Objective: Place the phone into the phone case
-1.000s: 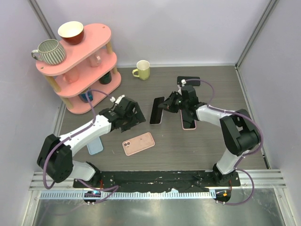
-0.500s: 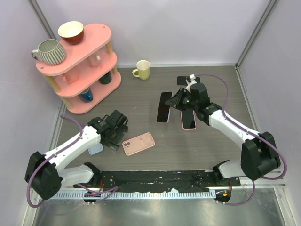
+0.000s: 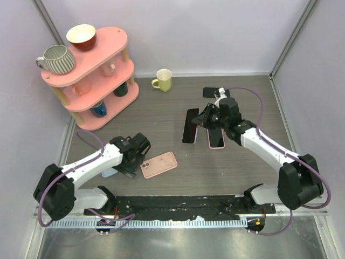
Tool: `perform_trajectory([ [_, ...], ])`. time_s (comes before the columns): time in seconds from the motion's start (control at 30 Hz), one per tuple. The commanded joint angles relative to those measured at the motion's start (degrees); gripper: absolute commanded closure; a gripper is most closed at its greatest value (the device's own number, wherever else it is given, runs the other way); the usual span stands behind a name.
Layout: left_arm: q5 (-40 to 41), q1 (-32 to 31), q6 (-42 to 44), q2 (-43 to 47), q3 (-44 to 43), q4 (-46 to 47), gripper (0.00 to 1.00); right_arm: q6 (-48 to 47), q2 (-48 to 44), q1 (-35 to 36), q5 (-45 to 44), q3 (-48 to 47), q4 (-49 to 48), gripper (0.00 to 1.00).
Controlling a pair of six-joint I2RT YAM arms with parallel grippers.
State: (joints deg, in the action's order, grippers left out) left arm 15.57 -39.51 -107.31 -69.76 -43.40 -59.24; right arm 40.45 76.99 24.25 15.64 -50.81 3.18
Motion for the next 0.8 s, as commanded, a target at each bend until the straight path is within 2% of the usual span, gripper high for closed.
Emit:
perform_trajectory([
  [0.0, 2.3, -1.6, 2.5, -2.7, -1.6, -0.3, 0.37, -0.9, -3.8, 0.0, -0.3, 0.0, -3.5, 0.99],
  [0.23, 2.6, -3.1, 6.6, -4.6, 1.7, 8.4, 0.38, -1.5, -4.5, 0.0, -1.2, 1.1, -2.0, 0.99],
  [0.4, 1.3, -3.1, 7.8, -10.7, -0.5, 5.1, 0.45, -1.7, -4.7, 0.0, -1.6, 1.4, -1.9, 0.99],
  [0.5, 1.3, -3.2, 9.1, -13.0, -0.9, 5.2, 0.55, -1.5, -5.4, 0.0, -1.8, 1.9, -2.2, 0.99],
  [0.53, 1.6, -3.1, 9.4, -13.3, -0.8, 5.3, 0.64, -1.7, -5.7, 0.1, -1.8, 1.9, -1.9, 0.99],
  [0.6, 3.7, -3.1, 12.2, -13.4, -1.3, 6.0, 0.69, -2.4, -6.1, 0.0, -2.5, 1.2, -1.3, 0.99],
  [0.67, 5.8, -3.1, 16.7, -13.5, -3.1, 7.2, 0.81, -3.0, -6.9, -0.1, -3.1, 0.7, 0.2, 0.99],
  [0.73, 9.0, -3.2, 25.3, -13.5, -5.0, 9.3, 0.97, -4.2, -8.1, 0.0, -4.0, 0.2, 2.0, 0.99],
  [0.77, 9.8, -3.1, 29.4, -13.5, -7.2, 10.4, 1.00, -4.8, -9.5, 0.0, -4.6, 0.1, 2.5, 0.99],
])
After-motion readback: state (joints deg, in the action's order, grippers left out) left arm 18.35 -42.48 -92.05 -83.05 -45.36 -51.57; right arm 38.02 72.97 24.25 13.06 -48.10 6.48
